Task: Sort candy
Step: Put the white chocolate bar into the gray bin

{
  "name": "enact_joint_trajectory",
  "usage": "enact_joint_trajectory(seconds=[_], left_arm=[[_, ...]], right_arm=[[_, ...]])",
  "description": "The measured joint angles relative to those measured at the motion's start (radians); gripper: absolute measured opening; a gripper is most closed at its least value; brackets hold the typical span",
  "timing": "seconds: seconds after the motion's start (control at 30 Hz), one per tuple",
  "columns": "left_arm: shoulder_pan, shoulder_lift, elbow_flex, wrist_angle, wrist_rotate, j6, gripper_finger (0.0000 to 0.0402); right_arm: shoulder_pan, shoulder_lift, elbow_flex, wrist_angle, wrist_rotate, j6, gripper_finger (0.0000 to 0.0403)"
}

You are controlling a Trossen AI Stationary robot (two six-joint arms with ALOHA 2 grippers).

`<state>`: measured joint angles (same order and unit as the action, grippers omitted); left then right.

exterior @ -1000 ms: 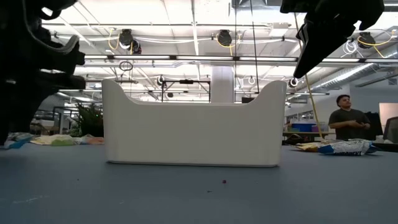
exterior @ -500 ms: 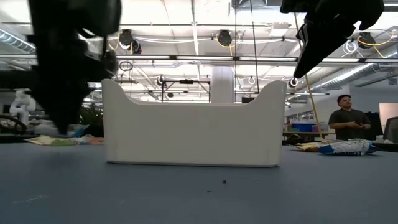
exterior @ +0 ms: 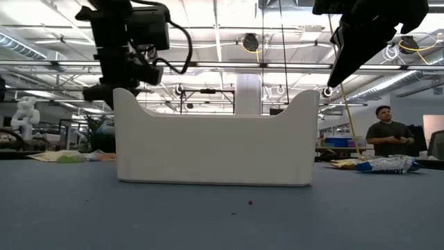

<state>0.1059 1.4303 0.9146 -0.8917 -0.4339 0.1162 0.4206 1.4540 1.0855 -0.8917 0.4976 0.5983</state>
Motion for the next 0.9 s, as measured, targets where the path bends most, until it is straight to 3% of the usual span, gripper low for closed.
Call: enact_joint_trajectory(seconds=[0.3, 0.57, 0.9], left_arm=[[0.119, -0.04, 0.042, 0.183, 0.025, 0.128, 0.003], [0.294, -0.027, 0.166, 0.448, 0.155, 0.245, 0.0005], [0.428, 0.232, 0.43, 0.54, 0.291, 0.338, 0.0004]], right_arm=[[0.0, 0.0, 0.0, 0.0, 0.0, -0.008, 0.0], [0.0, 0.0, 0.0, 0.001, 0.0, -0.008, 0.0], [0.0, 0.0, 0.0, 0.003, 0.001, -0.011, 0.0]])
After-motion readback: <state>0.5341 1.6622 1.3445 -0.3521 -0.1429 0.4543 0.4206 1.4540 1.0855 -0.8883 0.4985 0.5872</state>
